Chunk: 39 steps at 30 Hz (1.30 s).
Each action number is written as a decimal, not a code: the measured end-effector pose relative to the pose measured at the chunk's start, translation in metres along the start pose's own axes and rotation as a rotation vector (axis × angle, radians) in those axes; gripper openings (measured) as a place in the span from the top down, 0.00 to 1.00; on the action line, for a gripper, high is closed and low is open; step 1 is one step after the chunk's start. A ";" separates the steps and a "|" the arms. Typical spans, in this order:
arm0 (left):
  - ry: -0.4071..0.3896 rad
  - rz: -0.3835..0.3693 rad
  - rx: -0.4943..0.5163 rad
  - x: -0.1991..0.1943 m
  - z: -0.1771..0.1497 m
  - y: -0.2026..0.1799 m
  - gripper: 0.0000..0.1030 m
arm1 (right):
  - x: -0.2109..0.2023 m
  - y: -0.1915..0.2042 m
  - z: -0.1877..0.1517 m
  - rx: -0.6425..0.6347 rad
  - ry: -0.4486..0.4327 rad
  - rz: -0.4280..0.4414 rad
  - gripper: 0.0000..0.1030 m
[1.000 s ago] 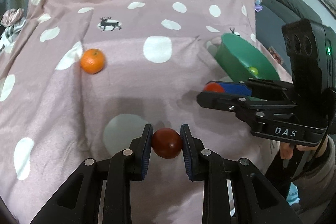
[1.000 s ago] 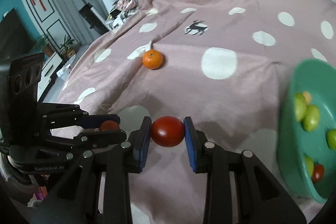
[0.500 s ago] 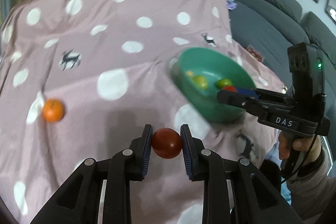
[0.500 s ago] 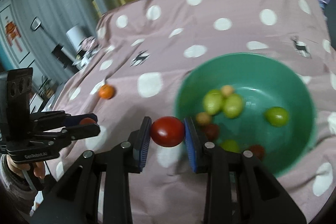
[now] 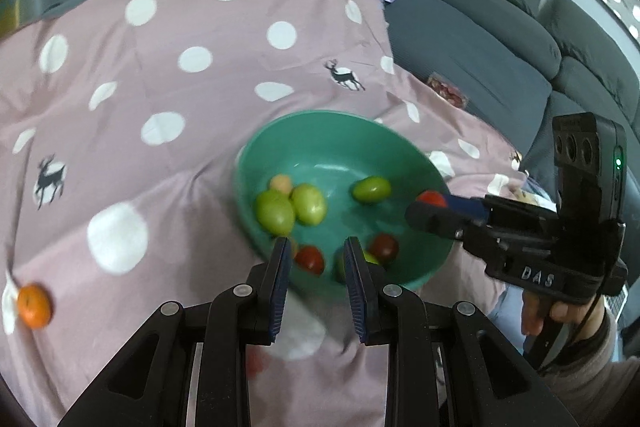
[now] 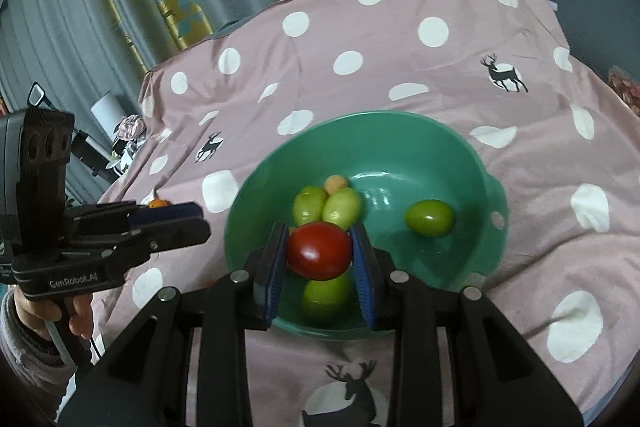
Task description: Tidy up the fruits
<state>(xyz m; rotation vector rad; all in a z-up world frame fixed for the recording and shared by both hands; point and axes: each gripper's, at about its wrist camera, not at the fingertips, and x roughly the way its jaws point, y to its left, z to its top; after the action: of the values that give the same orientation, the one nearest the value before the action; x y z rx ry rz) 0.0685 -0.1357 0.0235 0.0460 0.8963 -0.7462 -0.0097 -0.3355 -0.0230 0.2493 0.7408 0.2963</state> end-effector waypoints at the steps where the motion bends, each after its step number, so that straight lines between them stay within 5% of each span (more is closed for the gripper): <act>1: 0.004 -0.002 0.013 0.005 0.003 -0.004 0.73 | 0.001 -0.001 -0.001 0.004 0.001 -0.002 0.69; 9: -0.016 0.005 0.008 0.004 0.016 0.007 0.73 | 0.003 -0.010 -0.001 0.022 -0.004 0.019 0.69; 15: 0.020 0.182 -0.121 -0.042 -0.021 0.089 0.72 | 0.006 0.004 -0.002 -0.004 -0.012 0.097 0.69; 19: 0.045 0.297 -0.283 -0.070 -0.068 0.143 0.50 | 0.015 0.024 -0.005 -0.037 0.010 0.162 0.69; 27: 0.123 0.365 -0.315 -0.078 -0.132 0.155 0.50 | 0.029 0.057 -0.009 -0.102 0.058 0.223 0.69; 34: 0.209 0.491 -0.189 -0.059 -0.136 0.140 0.50 | 0.030 0.071 -0.012 -0.134 0.075 0.247 0.69; 36: 0.214 0.495 -0.184 -0.056 -0.136 0.140 0.53 | 0.030 0.073 -0.013 -0.138 0.078 0.250 0.68; 39: 0.233 0.466 -0.198 -0.049 -0.142 0.140 0.69 | 0.032 0.075 -0.015 -0.139 0.084 0.253 0.68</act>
<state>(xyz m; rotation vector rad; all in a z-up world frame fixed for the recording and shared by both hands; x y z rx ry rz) 0.0367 0.0448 -0.0690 0.1633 1.1269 -0.2182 -0.0107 -0.2532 -0.0290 0.1995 0.7690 0.5992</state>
